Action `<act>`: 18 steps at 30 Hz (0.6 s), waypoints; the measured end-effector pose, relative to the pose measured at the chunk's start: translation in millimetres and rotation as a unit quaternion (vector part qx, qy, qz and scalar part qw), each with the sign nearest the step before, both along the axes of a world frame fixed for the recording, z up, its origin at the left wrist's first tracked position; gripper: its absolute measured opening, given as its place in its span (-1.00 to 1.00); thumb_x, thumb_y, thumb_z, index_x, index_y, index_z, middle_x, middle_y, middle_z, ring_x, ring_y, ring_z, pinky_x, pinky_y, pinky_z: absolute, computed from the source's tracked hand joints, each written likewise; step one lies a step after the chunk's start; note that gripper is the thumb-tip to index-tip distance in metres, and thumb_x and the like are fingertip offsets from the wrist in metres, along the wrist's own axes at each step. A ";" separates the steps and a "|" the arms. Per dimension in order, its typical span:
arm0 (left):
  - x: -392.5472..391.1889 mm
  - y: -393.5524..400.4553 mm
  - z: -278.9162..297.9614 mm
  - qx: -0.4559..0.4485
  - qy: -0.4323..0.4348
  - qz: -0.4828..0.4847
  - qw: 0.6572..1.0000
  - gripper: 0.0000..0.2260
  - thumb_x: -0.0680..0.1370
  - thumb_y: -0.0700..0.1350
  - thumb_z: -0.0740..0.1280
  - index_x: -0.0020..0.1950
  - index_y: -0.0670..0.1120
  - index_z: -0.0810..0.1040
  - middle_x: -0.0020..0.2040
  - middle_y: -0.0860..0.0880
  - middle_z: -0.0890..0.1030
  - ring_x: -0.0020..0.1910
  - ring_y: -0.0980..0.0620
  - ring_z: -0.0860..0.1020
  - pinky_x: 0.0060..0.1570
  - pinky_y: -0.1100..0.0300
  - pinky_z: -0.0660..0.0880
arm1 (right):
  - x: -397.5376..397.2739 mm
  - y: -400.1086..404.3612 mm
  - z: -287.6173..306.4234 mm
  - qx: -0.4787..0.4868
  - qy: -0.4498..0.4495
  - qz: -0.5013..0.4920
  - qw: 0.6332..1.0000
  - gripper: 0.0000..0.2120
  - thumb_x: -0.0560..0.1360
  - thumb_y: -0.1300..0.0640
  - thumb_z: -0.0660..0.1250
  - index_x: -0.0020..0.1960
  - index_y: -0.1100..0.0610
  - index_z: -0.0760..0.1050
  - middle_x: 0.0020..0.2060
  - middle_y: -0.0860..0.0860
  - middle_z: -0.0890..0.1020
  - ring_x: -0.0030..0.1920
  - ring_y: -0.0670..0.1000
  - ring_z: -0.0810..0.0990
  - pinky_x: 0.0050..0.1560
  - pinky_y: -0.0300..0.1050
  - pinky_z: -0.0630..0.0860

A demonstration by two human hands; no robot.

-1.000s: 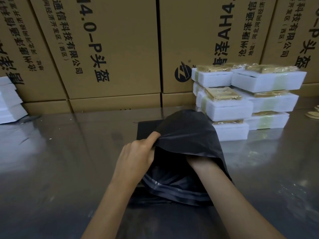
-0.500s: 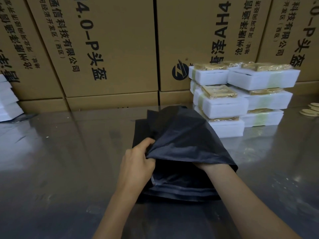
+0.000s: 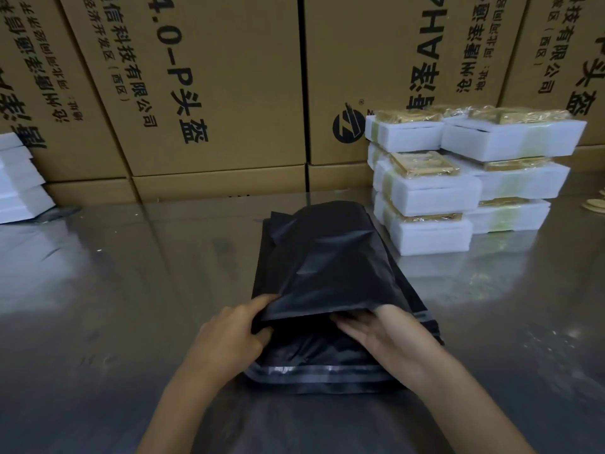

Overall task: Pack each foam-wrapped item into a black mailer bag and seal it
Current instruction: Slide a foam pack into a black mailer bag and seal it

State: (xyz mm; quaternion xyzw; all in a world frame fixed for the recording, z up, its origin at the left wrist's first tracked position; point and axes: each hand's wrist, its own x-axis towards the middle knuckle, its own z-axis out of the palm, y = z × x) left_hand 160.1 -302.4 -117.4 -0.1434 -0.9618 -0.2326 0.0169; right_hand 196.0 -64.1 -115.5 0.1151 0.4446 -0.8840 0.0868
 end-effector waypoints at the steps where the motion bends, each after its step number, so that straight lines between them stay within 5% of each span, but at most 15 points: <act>1: 1.5 -1.8 3.1 0.032 -0.095 -0.037 0.994 -0.40 0.50 -0.04 0.44 0.48 0.27 0.33 0.14 0.16 0.64 0.13 0.11 0.60 0.16 0.10 0.54 | 12.8 10.9 1.3 0.057 0.003 0.076 0.995 -0.75 0.67 0.27 0.16 0.29 0.22 0.50 0.16 0.23 0.67 0.15 0.22 0.68 0.16 0.04 0.61; 4: 8.0 -9.7 35.6 0.021 -0.295 -0.111 0.949 -0.47 0.39 0.26 0.51 0.30 0.32 0.43 -0.14 0.37 0.64 -0.11 0.41 0.58 -0.08 0.51 0.46 | 41.0 44.6 34.1 0.195 0.028 0.237 0.951 -0.70 0.60 0.22 0.22 0.19 0.37 0.60 0.07 0.33 0.68 0.03 0.26 0.72 -0.05 -0.07 0.68; 6: -0.2 -15.9 64.4 -0.042 -0.256 -0.088 0.962 -0.44 0.19 0.61 0.31 0.06 0.36 0.52 -0.16 0.33 0.60 -0.12 0.35 0.56 -0.12 0.44 0.44 | 48.1 64.7 68.2 0.260 0.074 0.192 0.943 -0.68 0.48 0.12 0.31 0.05 0.32 0.68 0.00 0.33 0.70 -0.13 0.18 0.74 -0.20 -0.14 0.67; 8: -17.4 -10.0 86.6 -0.025 -0.167 -0.043 0.985 -0.28 0.07 0.73 0.13 -0.06 0.28 0.59 -0.14 0.26 0.57 -0.15 0.27 0.53 -0.16 0.27 0.45 | 39.8 78.6 98.2 0.317 0.125 0.072 0.937 -0.73 0.49 0.13 0.34 0.02 0.30 0.70 -0.09 0.28 0.72 -0.24 0.09 0.73 -0.27 -0.20 0.64; 10: -41.9 15.7 91.8 0.054 -0.049 -0.013 0.997 -0.22 0.11 0.68 0.13 0.07 0.19 0.59 -0.06 0.15 0.58 -0.14 0.23 0.52 -0.20 0.24 0.43 | 12.4 80.7 115.6 0.342 0.177 -0.053 0.921 -0.81 0.57 0.22 0.33 0.06 0.30 0.67 -0.13 0.21 0.74 -0.19 0.09 0.74 -0.21 -0.20 0.65; 13: -78.6 75.2 80.9 0.147 -0.021 -0.047 0.988 -0.04 0.34 0.50 0.26 0.61 0.04 0.13 0.50 -0.05 0.35 0.41 -0.01 0.40 0.33 0.04 0.40 | -47.8 57.7 111.9 0.426 0.198 -0.159 0.869 -0.84 0.58 0.14 0.37 0.11 0.17 0.63 -0.04 0.06 0.73 0.01 0.07 0.71 0.10 -0.09 0.64; 16: -102.2 105.7 44.6 0.185 -0.047 -0.059 0.980 0.00 0.44 0.39 0.33 0.63 0.01 -0.17 0.65 -0.02 -0.02 0.61 0.02 -0.01 0.55 0.04 0.04 | -94.2 30.5 74.5 0.559 0.183 -0.134 0.797 -0.44 0.54 -0.09 0.42 0.44 0.11 0.39 0.33 0.03 0.53 0.37 0.04 0.49 0.37 -0.08 0.41; 18: -110.0 106.1 15.8 0.195 -0.045 -0.055 0.978 0.01 0.46 0.33 0.37 0.62 0.06 -0.23 0.65 0.01 -0.09 0.60 0.05 -0.02 0.50 0.14 0.08 | -104.0 25.0 35.7 0.580 0.179 -0.103 0.788 -0.17 0.48 -0.22 0.44 0.57 0.13 0.22 0.50 0.05 0.37 0.51 0.04 0.33 0.50 -0.04 0.29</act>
